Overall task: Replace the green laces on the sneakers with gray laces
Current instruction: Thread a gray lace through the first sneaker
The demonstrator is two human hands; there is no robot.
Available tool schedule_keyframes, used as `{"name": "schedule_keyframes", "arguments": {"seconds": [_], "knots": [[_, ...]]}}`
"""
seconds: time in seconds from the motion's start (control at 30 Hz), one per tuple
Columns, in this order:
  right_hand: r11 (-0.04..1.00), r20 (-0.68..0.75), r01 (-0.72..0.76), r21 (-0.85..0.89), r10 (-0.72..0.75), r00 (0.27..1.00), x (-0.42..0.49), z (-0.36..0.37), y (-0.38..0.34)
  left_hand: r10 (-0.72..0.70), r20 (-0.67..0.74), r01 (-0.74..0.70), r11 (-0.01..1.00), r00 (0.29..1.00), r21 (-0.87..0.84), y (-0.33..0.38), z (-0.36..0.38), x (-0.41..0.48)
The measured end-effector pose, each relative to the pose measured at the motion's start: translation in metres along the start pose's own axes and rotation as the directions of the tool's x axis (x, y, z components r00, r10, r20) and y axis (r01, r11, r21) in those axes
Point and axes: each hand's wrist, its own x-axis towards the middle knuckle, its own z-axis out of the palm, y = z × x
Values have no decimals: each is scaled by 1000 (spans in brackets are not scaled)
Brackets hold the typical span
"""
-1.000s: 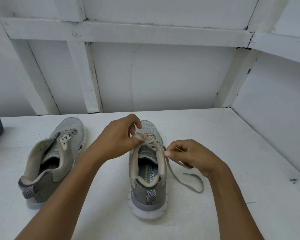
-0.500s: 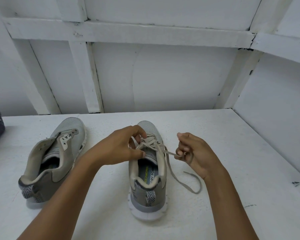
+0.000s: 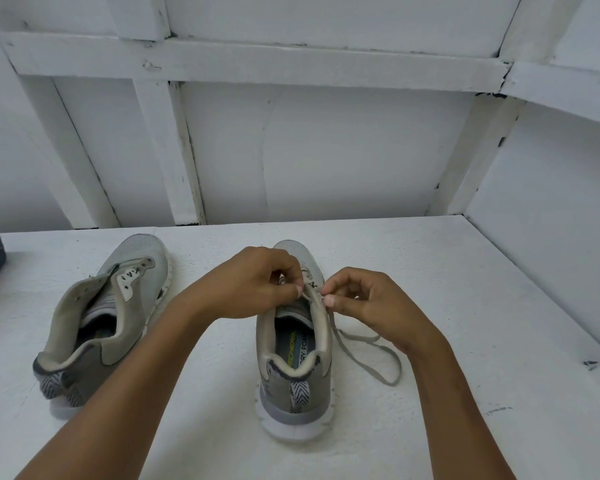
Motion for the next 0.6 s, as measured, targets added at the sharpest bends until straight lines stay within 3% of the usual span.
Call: {"name": "schedule_keyframes", "arguments": {"seconds": [0.17,0.37,0.5,0.6], "knots": [[1000,40,10,-9,-10,999,1,5,-2,-112,47,119,975,993,-189,3,0,1],[998,84,-49,49,44,995,5,9,-5,-239,108,262,860,965,-437,-1,4,7],[987,124,-132,86,121,985,8,13,-6,-257,146,296,831,955,-472,-4,5,8],[980,119,-184,69,175,977,7,15,-4,-179,164,230,895,970,-382,-2,2,8]]}}
